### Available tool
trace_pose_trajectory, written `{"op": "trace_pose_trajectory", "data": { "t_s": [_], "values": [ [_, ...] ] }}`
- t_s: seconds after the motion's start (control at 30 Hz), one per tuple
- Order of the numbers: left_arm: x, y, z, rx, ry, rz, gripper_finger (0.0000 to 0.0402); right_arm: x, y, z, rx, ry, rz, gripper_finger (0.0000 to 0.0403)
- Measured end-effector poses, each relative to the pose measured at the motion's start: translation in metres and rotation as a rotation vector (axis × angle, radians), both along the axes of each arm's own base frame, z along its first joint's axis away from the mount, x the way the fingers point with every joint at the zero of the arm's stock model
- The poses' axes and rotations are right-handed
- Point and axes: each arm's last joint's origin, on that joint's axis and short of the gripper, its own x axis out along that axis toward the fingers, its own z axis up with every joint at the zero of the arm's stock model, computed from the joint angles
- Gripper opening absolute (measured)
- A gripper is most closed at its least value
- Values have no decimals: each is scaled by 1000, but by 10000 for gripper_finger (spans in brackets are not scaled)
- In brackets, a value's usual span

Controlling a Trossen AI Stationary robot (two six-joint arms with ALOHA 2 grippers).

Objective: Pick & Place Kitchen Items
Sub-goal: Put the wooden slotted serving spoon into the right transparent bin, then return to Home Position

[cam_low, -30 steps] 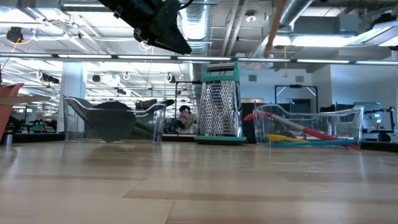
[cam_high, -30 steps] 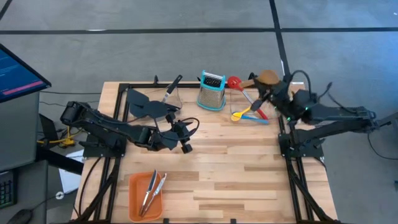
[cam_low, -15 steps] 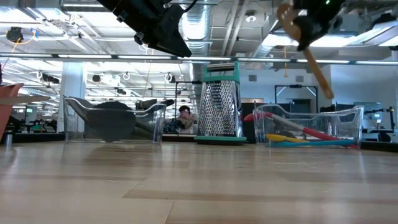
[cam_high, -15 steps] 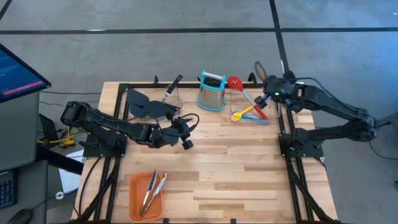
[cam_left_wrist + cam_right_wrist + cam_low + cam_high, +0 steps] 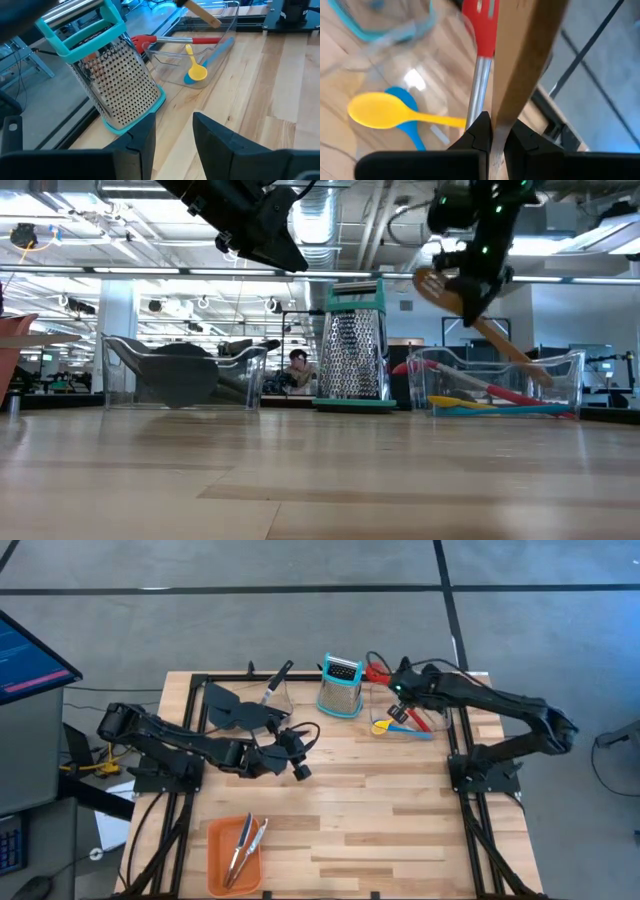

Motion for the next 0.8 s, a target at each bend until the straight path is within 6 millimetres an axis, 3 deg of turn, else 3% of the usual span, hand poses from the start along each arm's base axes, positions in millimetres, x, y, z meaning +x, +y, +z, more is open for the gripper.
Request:
{"op": "trace_pose_trajectory", "data": {
  "t_s": [0.23, 0.53, 0.6, 0.8],
  "values": [
    [0, 0, 0, 0, 0, 0, 117, 12, -14, -33, 111, 151, -21, 18],
    [-3, 1, -8, 4, 23, 0, 117, 19, -25, -54, 224, 171, -27, 21],
    [-5, 1, -12, 6, 36, 1, 117, 20, -26, -57, 219, 187, -23, 42],
    [-8, 2, -20, -18, 33, 15, 117, 21, -26, -55, 172, 225, -29, 154]
  ]
}}
